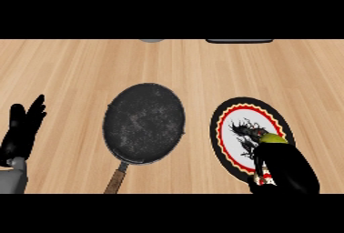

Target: Pick the cupcake from the plate and place it in the pan

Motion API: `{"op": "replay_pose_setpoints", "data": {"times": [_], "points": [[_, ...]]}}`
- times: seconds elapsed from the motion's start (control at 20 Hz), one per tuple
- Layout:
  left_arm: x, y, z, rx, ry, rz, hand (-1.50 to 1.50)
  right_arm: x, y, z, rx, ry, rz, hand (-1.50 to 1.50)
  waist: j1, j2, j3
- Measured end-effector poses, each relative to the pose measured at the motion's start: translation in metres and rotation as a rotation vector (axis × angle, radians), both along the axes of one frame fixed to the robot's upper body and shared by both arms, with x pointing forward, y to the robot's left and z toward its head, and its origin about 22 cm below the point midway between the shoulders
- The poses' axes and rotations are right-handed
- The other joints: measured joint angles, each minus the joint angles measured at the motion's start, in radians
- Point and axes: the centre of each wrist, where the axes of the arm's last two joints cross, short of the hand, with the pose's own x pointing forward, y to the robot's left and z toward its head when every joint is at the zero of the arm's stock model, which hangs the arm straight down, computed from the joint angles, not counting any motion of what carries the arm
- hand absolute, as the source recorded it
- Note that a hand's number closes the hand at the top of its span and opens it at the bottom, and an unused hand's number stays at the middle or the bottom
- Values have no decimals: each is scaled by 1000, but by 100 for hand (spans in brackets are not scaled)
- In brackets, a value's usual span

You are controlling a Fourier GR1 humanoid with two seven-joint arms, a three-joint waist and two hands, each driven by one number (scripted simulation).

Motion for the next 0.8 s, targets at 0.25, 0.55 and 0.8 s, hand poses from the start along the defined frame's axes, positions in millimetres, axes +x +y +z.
{"op": "replay_pose_setpoints", "data": {"times": [0.25, 0.55, 0.8], "points": [[-5, 4, -2, 10, -1, 7, 0, -15, 1, 33, 96, -266, 83, 150, -2, -1, 2], [-1, 3, -6, 5, -4, -5, 0, -27, 23, 69, 240, -486, 159, 150, 6, 3, 2], [6, -6, -3, 2, -4, -17, 0, -11, 48, 82, 320, -526, 173, 150, 15, 5, 1]]}}
